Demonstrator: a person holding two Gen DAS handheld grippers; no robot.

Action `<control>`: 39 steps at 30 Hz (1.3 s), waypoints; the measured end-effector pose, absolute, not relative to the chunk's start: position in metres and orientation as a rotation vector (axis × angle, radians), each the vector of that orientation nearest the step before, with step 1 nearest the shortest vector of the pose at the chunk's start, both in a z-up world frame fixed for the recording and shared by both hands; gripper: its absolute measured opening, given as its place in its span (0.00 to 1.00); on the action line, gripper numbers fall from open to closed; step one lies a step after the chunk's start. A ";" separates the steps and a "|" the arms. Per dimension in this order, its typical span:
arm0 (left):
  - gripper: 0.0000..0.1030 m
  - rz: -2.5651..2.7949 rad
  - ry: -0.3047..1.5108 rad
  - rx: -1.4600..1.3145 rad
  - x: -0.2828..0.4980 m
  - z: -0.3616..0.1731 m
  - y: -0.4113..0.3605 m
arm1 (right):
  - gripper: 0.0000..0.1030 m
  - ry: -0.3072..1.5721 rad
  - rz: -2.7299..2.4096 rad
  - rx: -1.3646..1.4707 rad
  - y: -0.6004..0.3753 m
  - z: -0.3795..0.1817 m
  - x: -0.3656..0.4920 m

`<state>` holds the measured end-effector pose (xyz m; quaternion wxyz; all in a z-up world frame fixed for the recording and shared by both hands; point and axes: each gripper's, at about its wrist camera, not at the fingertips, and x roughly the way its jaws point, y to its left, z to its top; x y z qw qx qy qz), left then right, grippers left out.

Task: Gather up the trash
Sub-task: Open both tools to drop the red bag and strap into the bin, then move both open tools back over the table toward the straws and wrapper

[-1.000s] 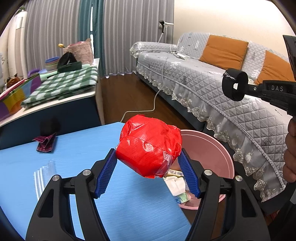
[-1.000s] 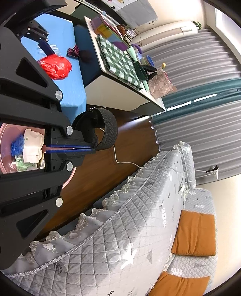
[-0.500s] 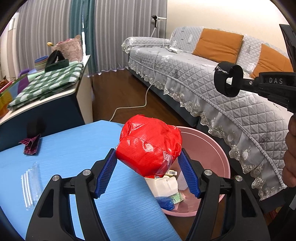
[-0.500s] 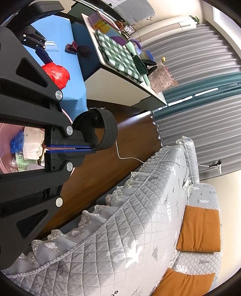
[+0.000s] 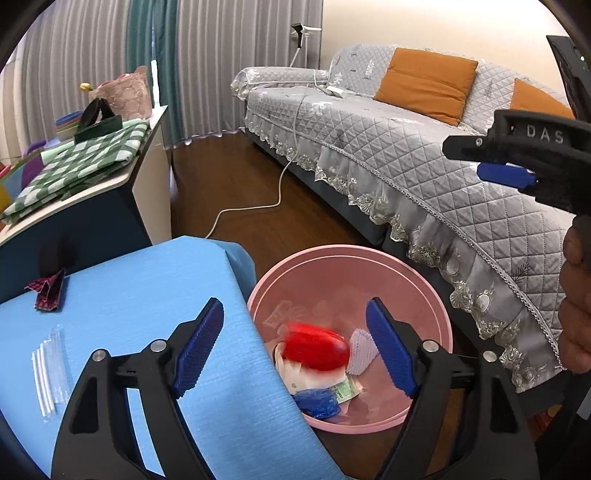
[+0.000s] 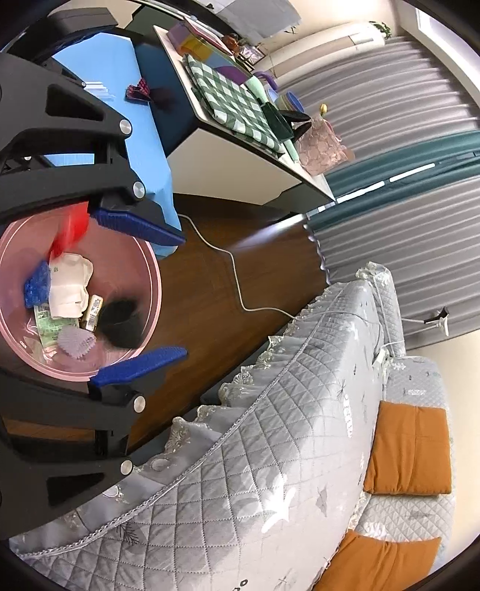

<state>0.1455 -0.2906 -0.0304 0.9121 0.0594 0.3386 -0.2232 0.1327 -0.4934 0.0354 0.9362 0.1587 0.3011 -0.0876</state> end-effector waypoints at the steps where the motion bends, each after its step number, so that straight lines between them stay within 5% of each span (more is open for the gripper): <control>1: 0.75 -0.457 0.699 0.119 0.145 -0.031 -0.289 | 0.56 0.614 -0.175 0.320 -0.492 0.036 0.133; 13: 0.74 -0.404 0.682 0.100 0.135 -0.022 -0.258 | 0.56 0.600 -0.149 0.293 -0.476 0.042 0.130; 39: 0.54 -0.269 0.649 0.048 0.112 -0.004 -0.151 | 0.53 0.586 -0.045 0.225 -0.426 0.050 0.120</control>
